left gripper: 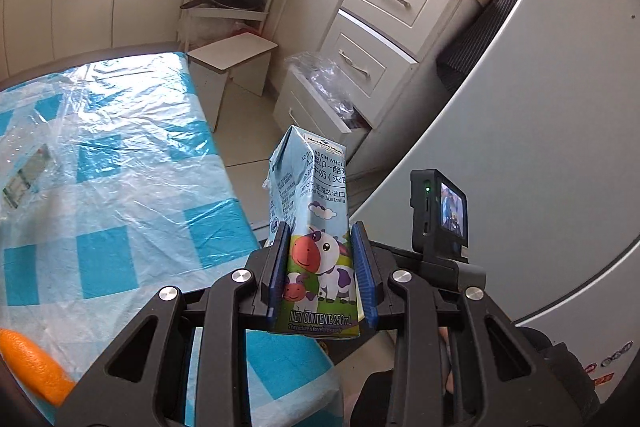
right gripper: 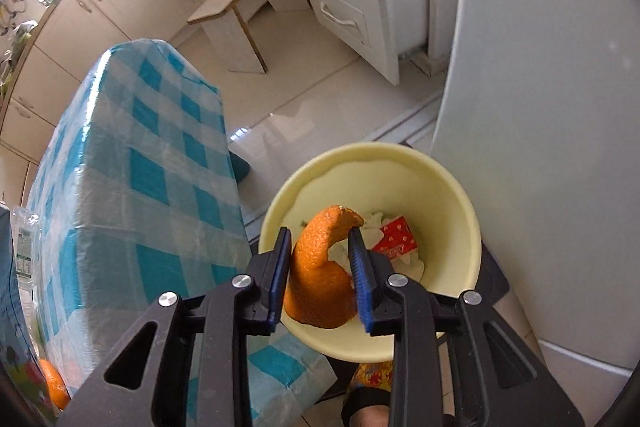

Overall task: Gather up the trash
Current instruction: 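Drop the milk carton and orange peel into the yellow bin with both grippers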

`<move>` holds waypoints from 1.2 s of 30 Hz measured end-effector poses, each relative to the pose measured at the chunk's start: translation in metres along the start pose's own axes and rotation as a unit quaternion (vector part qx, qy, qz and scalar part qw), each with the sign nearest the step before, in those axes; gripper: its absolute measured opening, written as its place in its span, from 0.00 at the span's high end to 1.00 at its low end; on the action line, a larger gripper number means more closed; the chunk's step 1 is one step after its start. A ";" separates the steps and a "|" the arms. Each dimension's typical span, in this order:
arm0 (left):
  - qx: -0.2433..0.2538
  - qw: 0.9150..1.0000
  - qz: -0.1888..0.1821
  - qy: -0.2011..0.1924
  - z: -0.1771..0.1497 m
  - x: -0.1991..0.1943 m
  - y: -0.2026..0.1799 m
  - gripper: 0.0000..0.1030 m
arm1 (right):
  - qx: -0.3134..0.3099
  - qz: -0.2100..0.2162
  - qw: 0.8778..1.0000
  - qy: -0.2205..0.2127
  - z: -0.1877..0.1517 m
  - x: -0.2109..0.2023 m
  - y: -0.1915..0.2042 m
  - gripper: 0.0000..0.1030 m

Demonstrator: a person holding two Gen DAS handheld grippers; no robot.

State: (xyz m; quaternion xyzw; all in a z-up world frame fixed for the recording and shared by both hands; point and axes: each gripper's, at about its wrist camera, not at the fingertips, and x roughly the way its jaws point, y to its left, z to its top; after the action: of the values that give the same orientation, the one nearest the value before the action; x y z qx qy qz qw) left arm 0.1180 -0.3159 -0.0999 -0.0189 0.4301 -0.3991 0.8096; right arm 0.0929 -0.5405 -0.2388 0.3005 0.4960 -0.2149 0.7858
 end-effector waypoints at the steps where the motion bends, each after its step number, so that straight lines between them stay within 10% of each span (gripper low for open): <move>1: 0.001 1.000 0.001 0.004 -0.001 0.006 -0.004 0.72 | 0.007 -0.003 1.000 0.004 0.000 0.001 -0.003 0.64; 3: 0.005 1.000 0.004 0.013 -0.004 0.016 -0.010 0.72 | 0.029 -0.008 1.000 0.005 0.000 0.000 -0.012 0.40; 10: 0.007 0.999 0.012 0.042 -0.009 0.052 -0.024 0.72 | 0.076 0.016 0.995 -0.059 0.010 -0.040 -0.025 0.32; 19: 0.013 0.997 0.018 0.074 -0.015 0.094 -0.048 0.71 | 0.051 0.054 0.957 -0.280 0.009 -0.160 -0.012 0.19; 36: 0.013 0.991 0.038 0.127 -0.019 0.163 -0.070 0.68 | 0.084 0.105 0.945 -0.300 0.017 -0.177 -0.028 0.19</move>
State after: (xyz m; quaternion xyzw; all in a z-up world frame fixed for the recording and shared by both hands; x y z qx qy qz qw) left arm 0.1110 -0.4653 -0.1966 0.0589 0.5243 -0.3731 0.7632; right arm 0.0125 -0.5657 -0.0798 0.3373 0.1835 -0.2518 0.8883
